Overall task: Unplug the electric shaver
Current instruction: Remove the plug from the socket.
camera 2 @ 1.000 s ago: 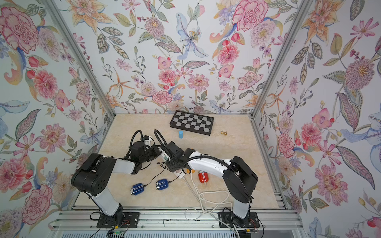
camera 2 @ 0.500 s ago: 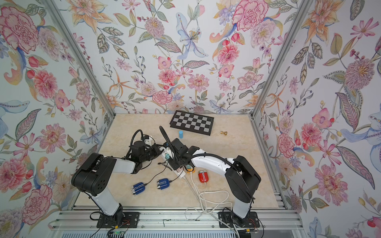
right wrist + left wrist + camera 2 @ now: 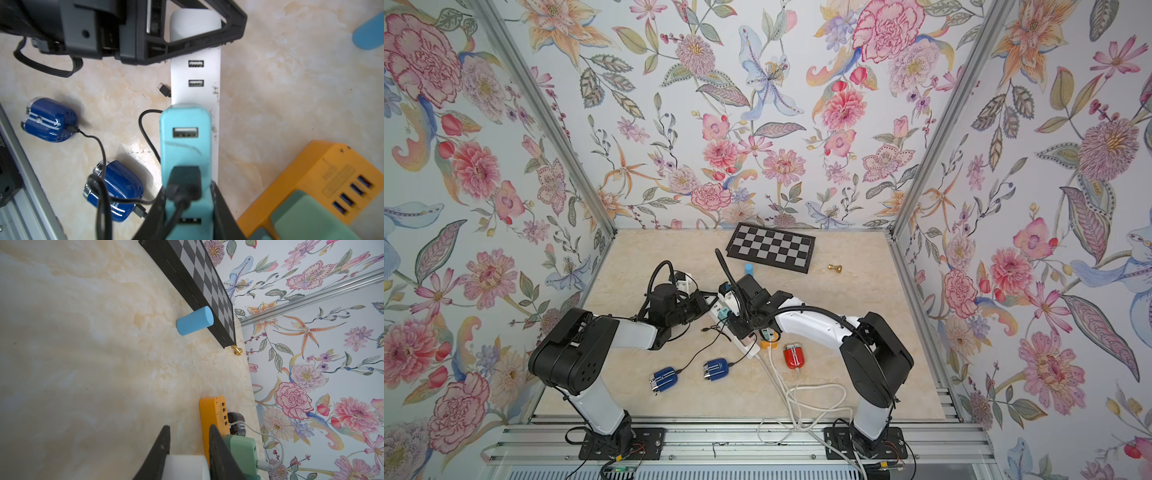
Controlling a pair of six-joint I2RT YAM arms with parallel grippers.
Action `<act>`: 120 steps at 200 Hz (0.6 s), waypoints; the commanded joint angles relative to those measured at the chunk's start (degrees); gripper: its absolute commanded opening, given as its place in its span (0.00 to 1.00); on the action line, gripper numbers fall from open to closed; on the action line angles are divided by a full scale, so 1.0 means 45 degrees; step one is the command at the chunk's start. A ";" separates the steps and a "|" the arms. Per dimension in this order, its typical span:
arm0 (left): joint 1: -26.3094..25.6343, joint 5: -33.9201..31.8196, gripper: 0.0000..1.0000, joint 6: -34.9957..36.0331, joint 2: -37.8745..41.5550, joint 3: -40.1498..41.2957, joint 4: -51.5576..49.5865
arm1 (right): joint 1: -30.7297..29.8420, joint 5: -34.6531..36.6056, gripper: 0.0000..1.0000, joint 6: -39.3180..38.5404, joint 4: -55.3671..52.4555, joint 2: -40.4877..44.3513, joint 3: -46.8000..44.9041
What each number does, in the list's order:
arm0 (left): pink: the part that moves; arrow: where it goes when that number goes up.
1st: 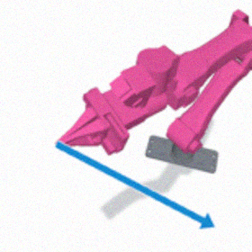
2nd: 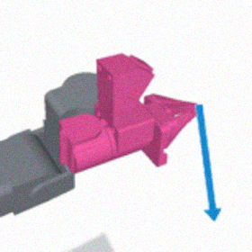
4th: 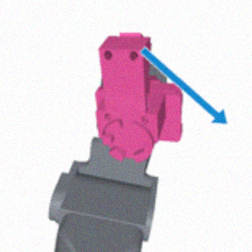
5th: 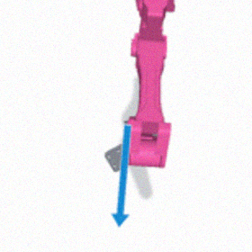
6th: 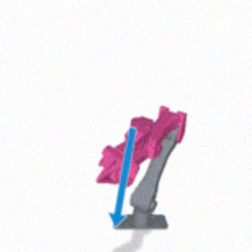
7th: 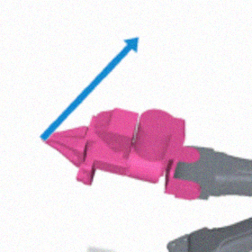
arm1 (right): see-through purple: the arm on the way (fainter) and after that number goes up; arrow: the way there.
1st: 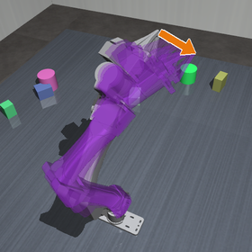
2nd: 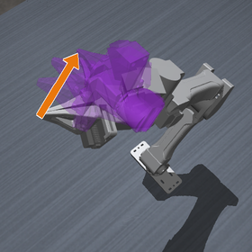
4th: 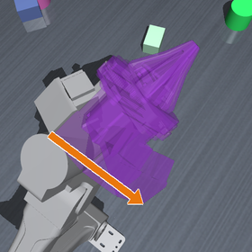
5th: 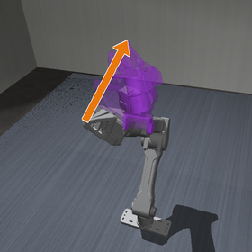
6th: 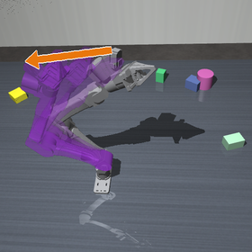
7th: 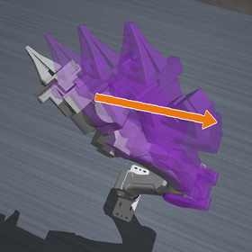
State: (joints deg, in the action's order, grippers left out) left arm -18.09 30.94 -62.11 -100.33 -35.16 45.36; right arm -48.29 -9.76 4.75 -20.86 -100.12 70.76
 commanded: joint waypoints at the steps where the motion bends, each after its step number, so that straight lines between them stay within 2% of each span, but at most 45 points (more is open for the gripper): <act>1: 0.0140 -0.0777 0.00 0.0952 -0.0447 0.0044 -0.0834 | -0.0063 0.1479 0.00 -0.0004 0.1106 0.0978 0.0266; 22: 0.0149 -0.0816 0.00 0.0989 -0.0455 -0.0024 -0.0918 | -0.1492 0.4214 0.00 -0.1605 0.1042 0.0875 0.0499; 45: 0.0147 -0.0802 0.00 0.0993 -0.0467 -0.0014 -0.0952 | -0.2137 0.5938 0.00 -0.2287 0.0934 0.0664 0.0653; 62: 0.0118 -0.0839 0.00 0.1028 -0.0416 0.0047 -0.1009 | -0.2220 0.6657 0.00 -0.2365 0.0830 0.0664 0.0648; 76: 0.0128 -0.0828 0.00 0.1047 -0.0379 0.0143 -0.0999 | -0.1895 0.6004 0.00 -0.2122 0.0840 0.0814 0.0527; 106: 0.0133 -0.0818 0.00 0.1013 -0.0321 0.0232 -0.0921 | -0.0278 0.1630 0.00 -0.0769 0.1159 0.1211 0.0130; 120: 0.0140 -0.0858 0.00 0.1007 -0.0321 0.0244 -0.0921 | -0.0024 0.0896 0.00 -0.0453 0.1263 0.1233 0.0097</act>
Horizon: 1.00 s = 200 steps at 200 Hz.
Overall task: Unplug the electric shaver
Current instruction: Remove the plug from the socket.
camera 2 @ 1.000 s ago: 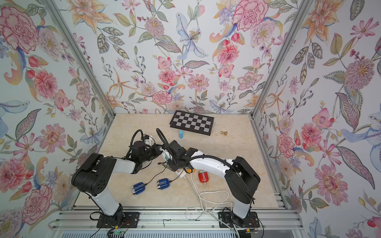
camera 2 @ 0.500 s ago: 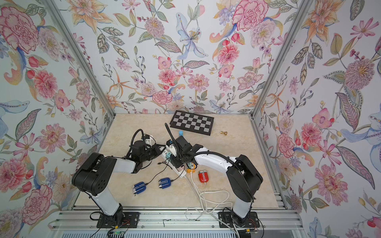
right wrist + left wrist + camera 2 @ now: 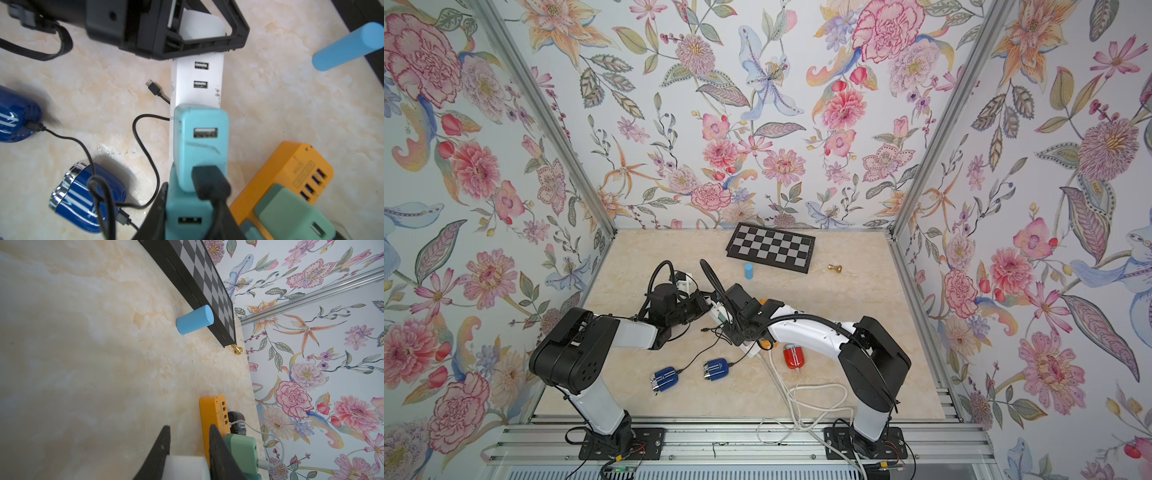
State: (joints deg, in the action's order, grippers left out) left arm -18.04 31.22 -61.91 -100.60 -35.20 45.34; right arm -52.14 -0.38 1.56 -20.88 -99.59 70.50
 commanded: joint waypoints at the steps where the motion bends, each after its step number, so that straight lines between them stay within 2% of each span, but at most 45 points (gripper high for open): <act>1: 0.0127 -0.0922 0.00 0.0964 -0.0262 0.0239 -0.0906 | 0.0838 -0.1245 0.00 0.0257 0.1265 0.1106 0.0164; 19: 0.0134 -0.0937 0.00 0.0921 -0.0301 0.0208 -0.0894 | 0.0641 -0.1148 0.00 0.0210 0.1262 0.1027 0.0174; 33: 0.0129 -0.0941 0.00 0.0926 -0.0301 0.0204 -0.0910 | 0.0246 -0.0388 0.00 0.0084 0.1227 0.1018 0.0176; 58: 0.0141 -0.0924 0.00 0.0984 -0.0316 0.0195 -0.0994 | -0.1109 0.3269 0.00 -0.1125 0.0726 0.0835 0.0442; 77: 0.0126 -0.0884 0.00 0.0987 -0.0358 0.0240 -0.0955 | -0.1660 0.4663 0.00 -0.1775 0.0363 0.0628 0.0693; 98: 0.0134 -0.0843 0.00 0.0999 -0.0338 0.0274 -0.0899 | -0.1343 0.3785 0.00 -0.1521 0.0360 0.0714 0.0696; 125: 0.0129 -0.0815 0.00 0.1031 -0.0292 0.0315 -0.0862 | 0.0152 0.0303 0.00 -0.0230 0.0479 0.0922 0.0538; 145: 0.0141 -0.0860 0.00 0.1080 -0.0262 0.0294 -0.0934 | 0.0782 -0.0623 0.00 0.0420 0.0433 0.0817 0.0622; 159: 0.0120 -0.0903 0.00 0.1114 -0.0296 0.0242 -0.1021 | 0.0416 0.0020 0.00 0.0174 0.0427 0.0877 0.0647; 184: 0.0130 -0.0951 0.00 0.1119 -0.0365 0.0130 -0.1166 | -0.1524 0.3335 0.00 -0.1725 0.0415 0.0651 0.0898; 200: 0.0128 -0.0937 0.00 0.1170 -0.0350 0.0125 -0.1246 | -0.1804 0.4104 0.00 -0.1776 0.0383 0.0488 0.0993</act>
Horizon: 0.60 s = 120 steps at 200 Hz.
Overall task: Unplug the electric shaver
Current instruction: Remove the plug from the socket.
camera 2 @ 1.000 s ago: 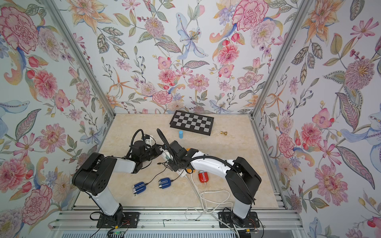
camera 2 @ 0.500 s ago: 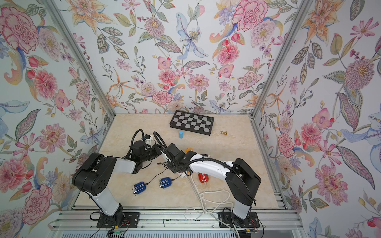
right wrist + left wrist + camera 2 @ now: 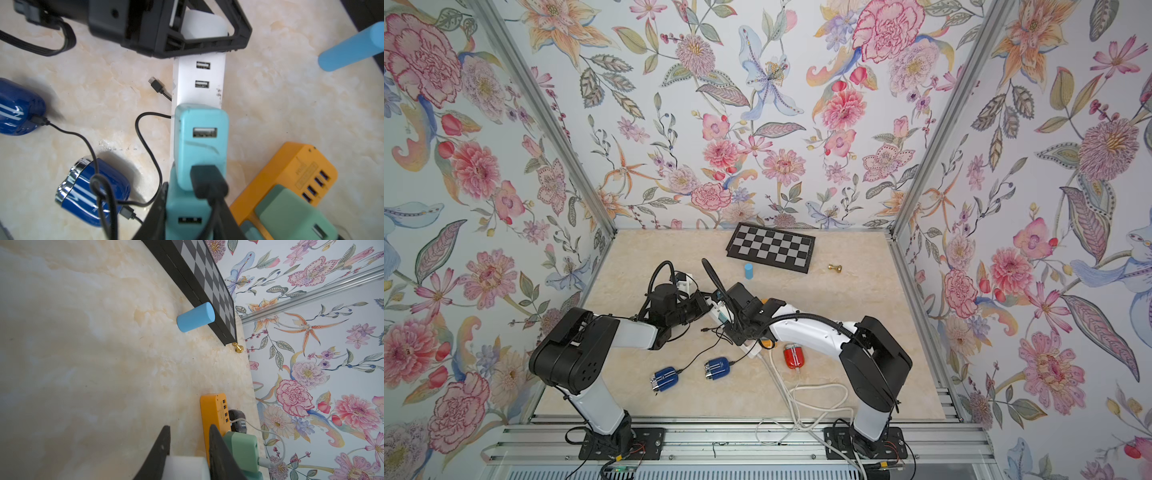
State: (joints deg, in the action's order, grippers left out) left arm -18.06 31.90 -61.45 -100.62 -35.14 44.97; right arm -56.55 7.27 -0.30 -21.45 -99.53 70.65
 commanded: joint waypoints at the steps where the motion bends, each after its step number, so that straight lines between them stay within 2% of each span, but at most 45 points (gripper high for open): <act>1: 0.0130 -0.1100 0.00 0.1073 -0.0341 0.0111 -0.1164 | -0.0807 0.2406 0.00 -0.1362 0.0510 0.0475 0.0969; 16: 0.0138 -0.1094 0.00 0.1126 -0.0298 0.0163 -0.1204 | -0.0347 0.1772 0.00 -0.1183 0.0432 0.0580 0.0928; 29: 0.0147 -0.1083 0.00 0.1156 -0.0274 0.0241 -0.1204 | 0.0660 -0.0658 0.00 -0.0618 0.0350 0.0704 0.0871; 47: 0.0131 -0.1143 0.00 0.1188 -0.0209 0.0267 -0.1242 | 0.1856 -0.3090 0.00 0.0450 0.0223 0.0625 0.0897; 61: 0.0133 -0.1209 0.00 0.1194 -0.0199 0.0267 -0.1247 | 0.1752 -0.2521 0.00 0.0405 0.0092 0.0612 0.0996; 78: 0.0111 -0.1209 0.00 0.1193 -0.0266 0.0195 -0.1300 | 0.0517 -0.0464 0.00 -0.0951 -0.0209 0.0442 0.1431; 94: 0.0123 -0.1210 0.00 0.1185 -0.0316 0.0119 -0.1293 | -0.0414 0.0618 0.00 -0.1652 -0.0523 0.0036 0.2007; 109: 0.0111 -0.1229 0.00 0.1258 -0.0309 0.0100 -0.1379 | -0.0679 0.0942 0.00 -0.1885 -0.0587 -0.0156 0.2261; 120: 0.0108 -0.1211 0.00 0.1255 -0.0316 0.0104 -0.1382 | -0.0299 0.0355 0.00 -0.1484 -0.0804 -0.0230 0.2350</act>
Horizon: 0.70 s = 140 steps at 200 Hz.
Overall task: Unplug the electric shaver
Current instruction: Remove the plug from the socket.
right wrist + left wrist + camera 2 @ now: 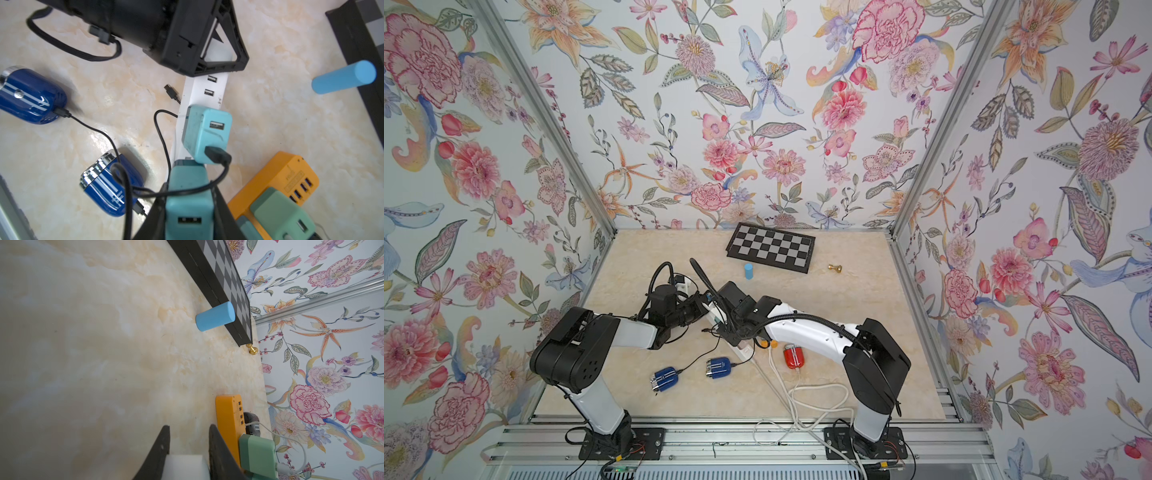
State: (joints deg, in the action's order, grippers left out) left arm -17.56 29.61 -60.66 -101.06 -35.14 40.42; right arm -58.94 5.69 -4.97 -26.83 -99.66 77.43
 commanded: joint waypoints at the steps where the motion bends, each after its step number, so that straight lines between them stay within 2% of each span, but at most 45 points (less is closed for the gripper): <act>1: 0.0006 -0.0700 0.00 0.1079 -0.0229 0.0108 -0.0371 | 0.0277 0.0628 0.00 -0.0393 0.0383 -0.0200 0.0842; 15: -0.0001 -0.0681 0.00 0.1021 -0.0258 0.0114 -0.0305 | 0.0812 -0.0191 0.00 -0.0069 0.0146 -0.0227 0.0776; 61: -0.0003 -0.0431 0.00 0.0795 -0.0714 -0.0052 0.0143 | 0.1157 0.0088 0.00 -0.0203 0.0102 0.0005 0.0391; 140: 0.0026 -0.0250 0.00 0.1424 -0.1693 -0.0892 -0.0313 | 0.0676 0.0587 0.00 -0.1249 0.0064 -0.0056 0.0158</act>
State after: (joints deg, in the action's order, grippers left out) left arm -17.58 31.33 -61.93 -106.83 -38.33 41.15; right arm -54.54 6.85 -8.64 -26.13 -99.81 79.37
